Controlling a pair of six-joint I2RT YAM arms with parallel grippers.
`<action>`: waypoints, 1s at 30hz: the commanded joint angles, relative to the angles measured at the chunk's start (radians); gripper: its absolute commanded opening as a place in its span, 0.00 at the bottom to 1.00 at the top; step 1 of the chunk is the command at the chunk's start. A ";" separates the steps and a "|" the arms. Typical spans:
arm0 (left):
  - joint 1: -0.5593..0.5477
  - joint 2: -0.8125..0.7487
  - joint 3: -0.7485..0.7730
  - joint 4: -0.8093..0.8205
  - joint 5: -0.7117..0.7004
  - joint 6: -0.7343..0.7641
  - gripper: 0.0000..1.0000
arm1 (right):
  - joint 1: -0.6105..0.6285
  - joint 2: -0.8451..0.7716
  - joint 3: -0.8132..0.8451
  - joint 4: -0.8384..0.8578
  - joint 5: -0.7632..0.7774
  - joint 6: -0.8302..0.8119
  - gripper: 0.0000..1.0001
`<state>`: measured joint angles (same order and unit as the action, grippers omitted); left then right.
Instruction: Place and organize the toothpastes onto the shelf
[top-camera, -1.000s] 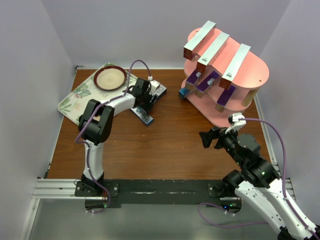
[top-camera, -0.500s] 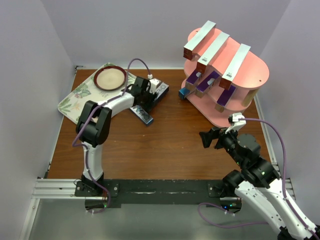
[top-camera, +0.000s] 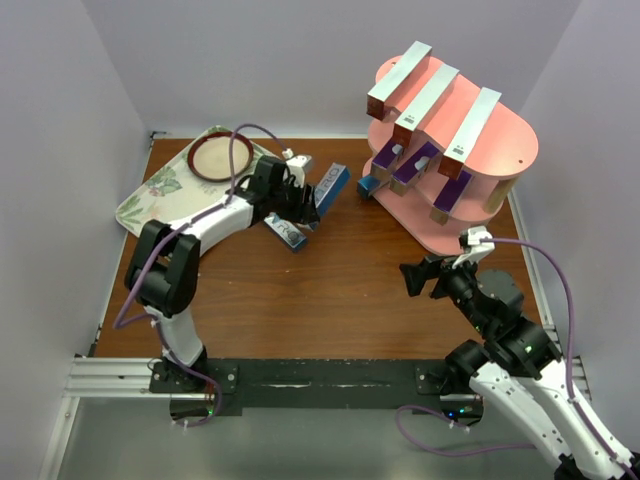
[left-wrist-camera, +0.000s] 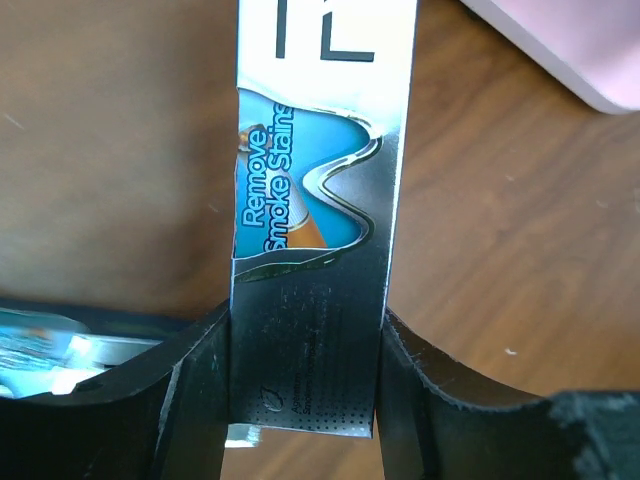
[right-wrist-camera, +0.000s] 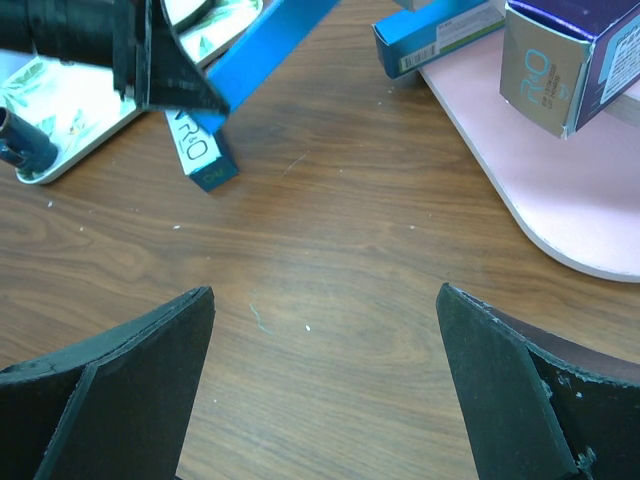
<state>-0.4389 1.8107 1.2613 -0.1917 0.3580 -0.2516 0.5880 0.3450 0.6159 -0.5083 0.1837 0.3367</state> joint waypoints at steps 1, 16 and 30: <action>-0.001 -0.080 -0.097 0.138 0.169 -0.149 0.28 | -0.002 -0.014 0.001 0.024 -0.004 -0.013 0.97; -0.155 -0.002 -0.257 0.685 0.409 -0.520 0.31 | -0.002 -0.031 0.007 0.016 -0.001 -0.011 0.97; -0.196 0.266 -0.051 0.882 0.380 -0.781 0.33 | -0.001 -0.038 0.002 0.016 -0.001 -0.011 0.97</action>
<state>-0.6315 2.0438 1.1225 0.5671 0.7357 -0.9627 0.5880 0.3172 0.6159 -0.5087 0.1844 0.3367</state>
